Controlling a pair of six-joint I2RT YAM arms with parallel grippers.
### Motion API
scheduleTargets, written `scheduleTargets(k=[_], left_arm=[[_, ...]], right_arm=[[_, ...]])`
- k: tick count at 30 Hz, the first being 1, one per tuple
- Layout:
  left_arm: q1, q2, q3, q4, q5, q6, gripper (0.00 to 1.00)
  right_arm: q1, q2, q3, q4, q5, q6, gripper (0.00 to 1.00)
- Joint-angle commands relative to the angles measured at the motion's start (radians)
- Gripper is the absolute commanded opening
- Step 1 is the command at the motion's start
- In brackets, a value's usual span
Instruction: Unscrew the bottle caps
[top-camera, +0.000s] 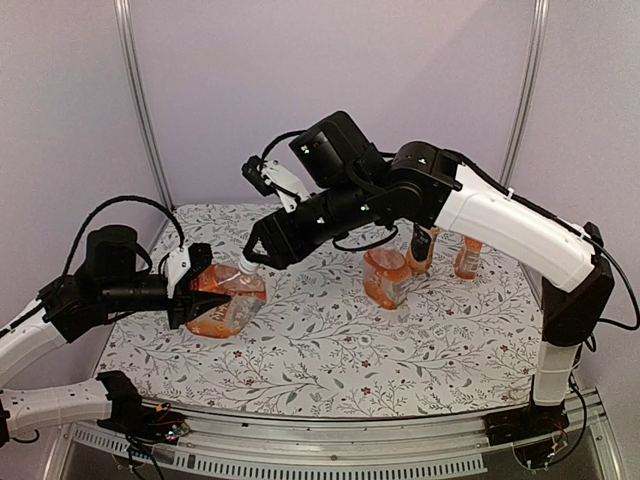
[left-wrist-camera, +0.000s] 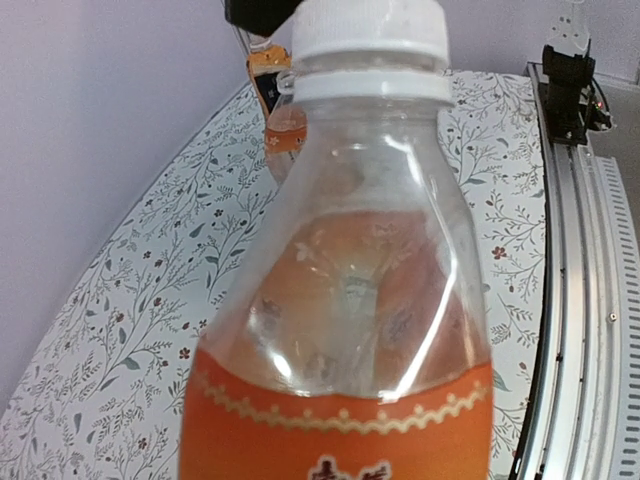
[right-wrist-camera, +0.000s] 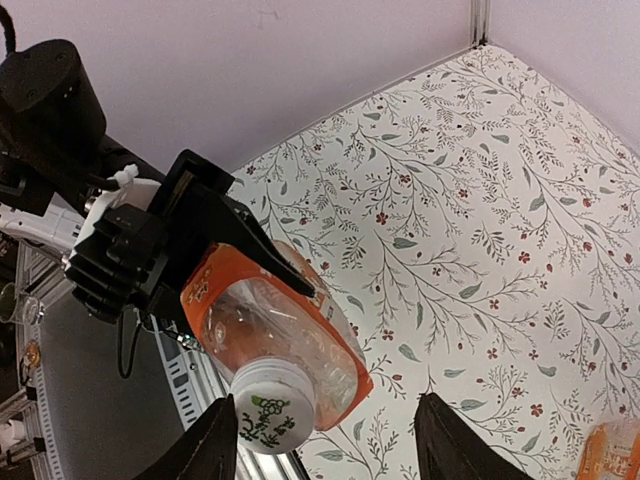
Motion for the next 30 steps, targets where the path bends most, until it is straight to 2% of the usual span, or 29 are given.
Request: scheduleTargets(k=[1,3,10,12,18,20,23,25,30], left_arm=[[0.005,0.000,-0.015,0.030,-0.005,0.014,0.30],[0.005,-0.001,-0.017,0.030,-0.008,0.014,0.30],[0.006,-0.007,-0.029,0.036,-0.022,0.016,0.30],[0.006,-0.008,-0.031,0.042,-0.022,0.018,0.30],[0.005,-0.010,-0.033,0.041,-0.021,0.018,0.30],[0.005,-0.014,-0.037,0.040,-0.019,0.016,0.30],[0.007,-0.023,-0.045,0.033,0.013,0.007,0.30],[0.009,-0.031,-0.046,0.003,0.076,0.008,0.30],[0.011,-0.046,-0.030,-0.158,0.353,0.060,0.28]], right_arm=[[0.002,0.043,0.049,-0.011,-0.047,0.139,0.57],[0.001,0.055,0.050,-0.016,-0.063,0.146,0.53],[0.002,0.069,0.050,-0.046,-0.107,0.152,0.50],[0.001,0.074,0.051,-0.051,-0.102,0.151,0.41],[0.001,0.089,0.061,-0.052,-0.106,0.131,0.00],[0.001,0.088,0.058,-0.053,-0.119,0.106,0.00],[0.004,0.074,0.037,-0.053,-0.141,0.014,0.00],[0.018,0.051,0.002,-0.053,-0.163,-0.104,0.00],[0.095,-0.077,-0.173,-0.061,-0.297,-0.603,0.00]])
